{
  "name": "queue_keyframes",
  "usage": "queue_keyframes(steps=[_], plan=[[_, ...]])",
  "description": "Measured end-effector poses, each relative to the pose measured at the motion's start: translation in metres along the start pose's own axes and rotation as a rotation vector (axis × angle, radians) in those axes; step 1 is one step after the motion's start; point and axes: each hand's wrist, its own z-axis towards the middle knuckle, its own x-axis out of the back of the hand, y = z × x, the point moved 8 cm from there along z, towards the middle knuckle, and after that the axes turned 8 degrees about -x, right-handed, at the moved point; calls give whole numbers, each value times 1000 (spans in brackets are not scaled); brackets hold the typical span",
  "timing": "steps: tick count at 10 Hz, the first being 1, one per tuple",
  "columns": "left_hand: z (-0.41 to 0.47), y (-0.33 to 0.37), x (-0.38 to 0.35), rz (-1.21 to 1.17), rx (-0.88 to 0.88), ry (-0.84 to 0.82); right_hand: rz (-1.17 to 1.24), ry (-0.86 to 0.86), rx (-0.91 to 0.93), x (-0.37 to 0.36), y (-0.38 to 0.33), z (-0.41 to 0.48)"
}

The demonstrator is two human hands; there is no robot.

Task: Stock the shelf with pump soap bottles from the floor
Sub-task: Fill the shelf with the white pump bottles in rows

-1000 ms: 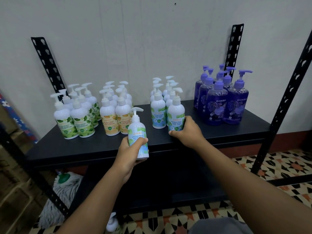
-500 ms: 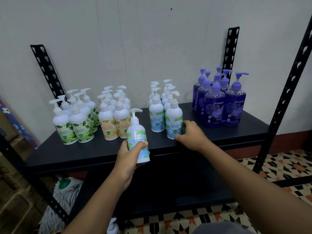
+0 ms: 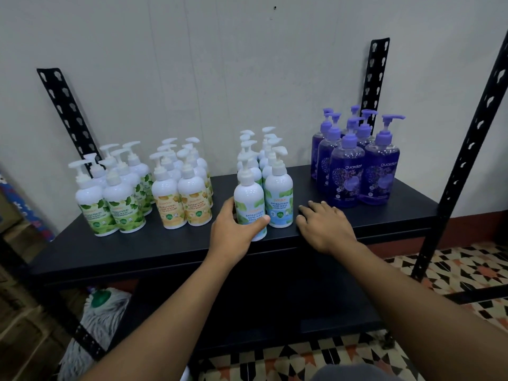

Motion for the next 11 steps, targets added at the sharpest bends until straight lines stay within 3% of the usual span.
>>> queue_keyframes(steps=[11], plan=[[16,-20,-1,199,105,-76,11,2,-12,-1,1,-1]])
